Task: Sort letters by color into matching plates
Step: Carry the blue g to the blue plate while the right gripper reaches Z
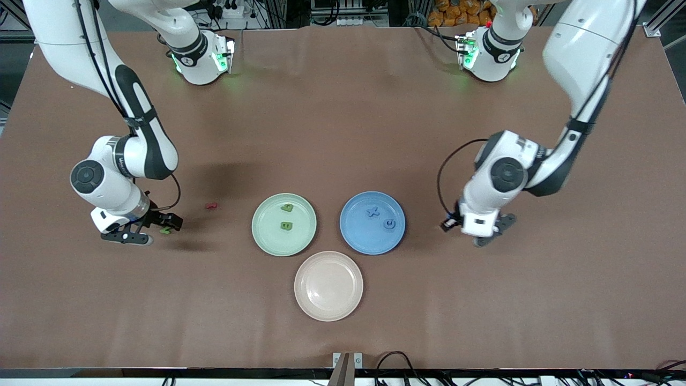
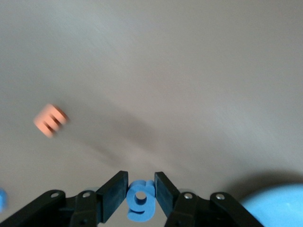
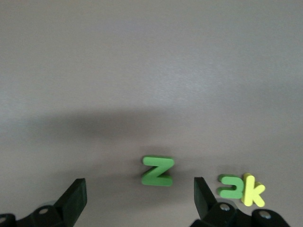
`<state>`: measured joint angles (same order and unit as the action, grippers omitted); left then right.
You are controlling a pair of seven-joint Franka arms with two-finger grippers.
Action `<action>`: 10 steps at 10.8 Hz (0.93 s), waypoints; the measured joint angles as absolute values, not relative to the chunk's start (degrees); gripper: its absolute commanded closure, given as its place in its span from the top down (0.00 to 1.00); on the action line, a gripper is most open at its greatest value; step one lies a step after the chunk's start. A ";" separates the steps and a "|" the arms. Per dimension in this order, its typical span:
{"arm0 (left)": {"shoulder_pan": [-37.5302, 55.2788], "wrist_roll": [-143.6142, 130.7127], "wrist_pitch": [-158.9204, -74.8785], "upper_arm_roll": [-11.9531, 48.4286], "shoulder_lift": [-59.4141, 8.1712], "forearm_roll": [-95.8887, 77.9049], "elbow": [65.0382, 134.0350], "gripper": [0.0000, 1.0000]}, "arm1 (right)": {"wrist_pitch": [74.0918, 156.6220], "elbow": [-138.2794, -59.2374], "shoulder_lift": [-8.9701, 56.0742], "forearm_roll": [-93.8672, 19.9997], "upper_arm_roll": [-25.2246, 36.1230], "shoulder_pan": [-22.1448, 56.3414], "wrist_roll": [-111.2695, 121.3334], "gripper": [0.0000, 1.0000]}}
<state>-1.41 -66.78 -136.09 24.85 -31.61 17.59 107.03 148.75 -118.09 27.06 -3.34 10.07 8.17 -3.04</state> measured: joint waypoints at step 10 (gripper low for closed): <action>16.87 -82.10 -134.91 24.15 -36.15 17.63 99.58 0.00 | 150.11 -119.46 28.52 -3.37 8.26 4.52 -2.87 1.00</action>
